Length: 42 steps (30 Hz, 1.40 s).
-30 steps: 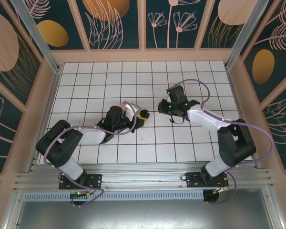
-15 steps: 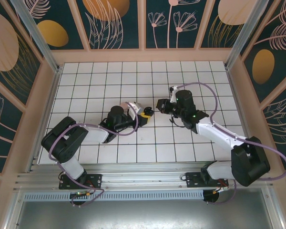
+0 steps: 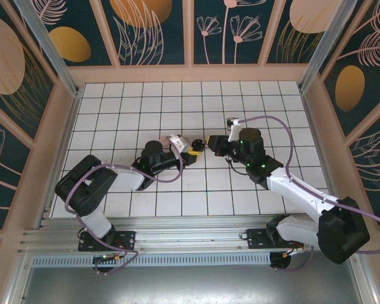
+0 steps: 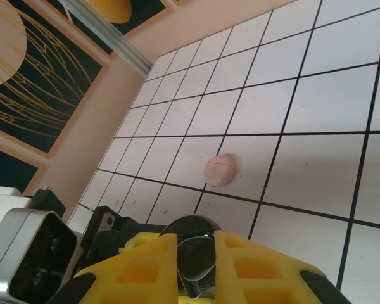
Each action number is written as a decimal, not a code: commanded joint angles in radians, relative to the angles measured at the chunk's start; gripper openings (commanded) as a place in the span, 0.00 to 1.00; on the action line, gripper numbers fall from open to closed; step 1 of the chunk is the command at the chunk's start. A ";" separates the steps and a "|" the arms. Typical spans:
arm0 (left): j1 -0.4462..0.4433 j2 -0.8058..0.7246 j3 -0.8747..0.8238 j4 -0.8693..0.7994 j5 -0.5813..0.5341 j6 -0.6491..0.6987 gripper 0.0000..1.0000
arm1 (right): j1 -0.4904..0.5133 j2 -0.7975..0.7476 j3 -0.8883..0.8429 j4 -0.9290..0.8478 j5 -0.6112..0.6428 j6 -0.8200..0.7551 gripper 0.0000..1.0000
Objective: Insert wireless bluetooth earbuds into charging case
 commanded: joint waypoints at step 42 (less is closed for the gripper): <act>-0.007 -0.065 0.019 0.008 -0.010 0.022 0.07 | 0.078 0.124 0.068 -0.019 0.039 -0.122 0.18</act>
